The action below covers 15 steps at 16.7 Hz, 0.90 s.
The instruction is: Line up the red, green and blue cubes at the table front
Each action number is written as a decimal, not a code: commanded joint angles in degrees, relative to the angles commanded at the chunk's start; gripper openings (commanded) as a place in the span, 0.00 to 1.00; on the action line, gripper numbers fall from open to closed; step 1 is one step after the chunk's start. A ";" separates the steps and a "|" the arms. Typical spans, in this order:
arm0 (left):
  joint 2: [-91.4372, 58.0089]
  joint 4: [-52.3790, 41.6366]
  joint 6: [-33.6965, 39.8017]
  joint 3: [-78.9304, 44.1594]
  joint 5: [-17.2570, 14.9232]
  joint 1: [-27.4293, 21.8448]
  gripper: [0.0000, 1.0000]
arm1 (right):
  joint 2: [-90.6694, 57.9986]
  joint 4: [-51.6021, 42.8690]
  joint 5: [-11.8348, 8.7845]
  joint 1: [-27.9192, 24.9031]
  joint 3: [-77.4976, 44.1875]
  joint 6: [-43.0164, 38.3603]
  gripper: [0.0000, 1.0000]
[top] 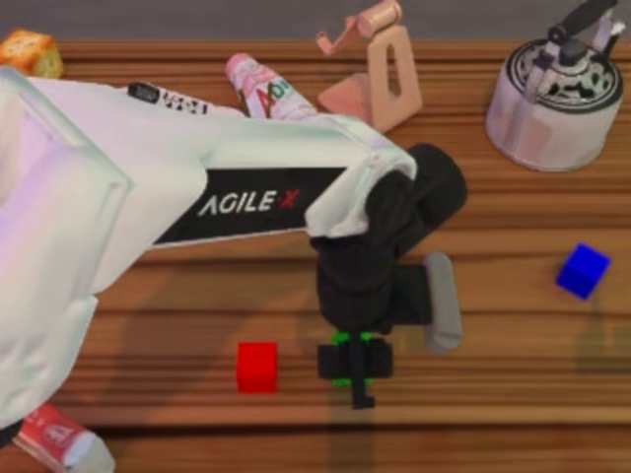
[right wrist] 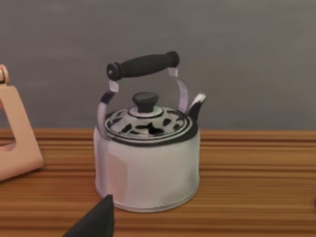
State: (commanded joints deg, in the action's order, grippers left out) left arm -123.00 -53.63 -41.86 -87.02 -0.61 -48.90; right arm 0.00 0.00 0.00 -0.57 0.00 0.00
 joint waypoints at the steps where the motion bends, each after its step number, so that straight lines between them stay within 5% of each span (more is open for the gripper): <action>1: 0.00 0.00 0.00 0.00 0.00 0.00 0.68 | 0.00 0.00 0.00 0.00 0.00 0.00 1.00; 5: 0.00 0.00 0.00 0.00 0.00 0.00 0.98 | 0.00 0.00 0.00 0.00 0.00 0.00 1.00; 15: 0.08 -0.21 -0.02 -0.19 0.00 0.09 1.00 | 0.00 0.00 0.00 0.00 0.00 0.00 1.00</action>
State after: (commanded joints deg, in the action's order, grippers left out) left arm -122.92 -53.84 -41.88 -87.21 -0.61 -48.81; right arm 0.00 0.00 0.00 -0.57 0.00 0.00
